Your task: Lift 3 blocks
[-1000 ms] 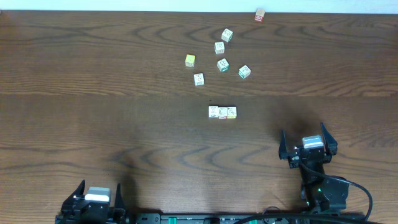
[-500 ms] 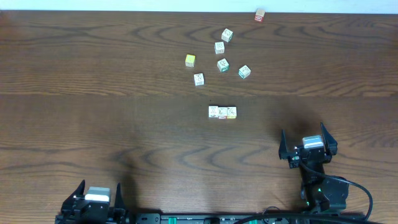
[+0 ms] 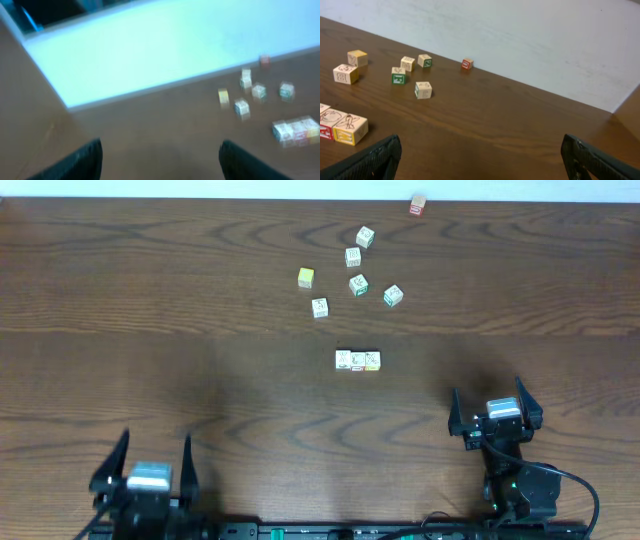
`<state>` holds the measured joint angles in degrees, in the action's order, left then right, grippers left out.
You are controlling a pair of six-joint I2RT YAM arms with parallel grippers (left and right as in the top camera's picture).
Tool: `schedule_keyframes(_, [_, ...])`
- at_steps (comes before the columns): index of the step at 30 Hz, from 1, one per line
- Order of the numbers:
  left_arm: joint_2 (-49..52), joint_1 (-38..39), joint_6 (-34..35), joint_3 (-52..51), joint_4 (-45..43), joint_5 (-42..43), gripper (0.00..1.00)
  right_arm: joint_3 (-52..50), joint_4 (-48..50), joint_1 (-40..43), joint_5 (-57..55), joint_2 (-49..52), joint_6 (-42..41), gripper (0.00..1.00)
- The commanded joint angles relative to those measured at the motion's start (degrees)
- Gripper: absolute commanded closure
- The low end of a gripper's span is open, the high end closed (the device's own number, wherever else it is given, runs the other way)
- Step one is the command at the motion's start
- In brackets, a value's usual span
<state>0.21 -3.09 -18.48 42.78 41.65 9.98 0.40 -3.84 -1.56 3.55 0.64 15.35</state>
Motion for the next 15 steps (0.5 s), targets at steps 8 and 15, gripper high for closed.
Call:
schedule_keyframes(8, [-0.09, 0.79, -0.94, -28.76, -37.92, 2.40, 0.25, -0.09, -0.24, 0.48, -0.48, -0.37, -1.01, 0.01])
schedule_keyframes(15, [-0.11, 1.68, -1.36, -35.91, -37.90, 2.21, 0.25, -0.09, -0.24, 0.48, -0.48, -0.37, -1.01, 0.01])
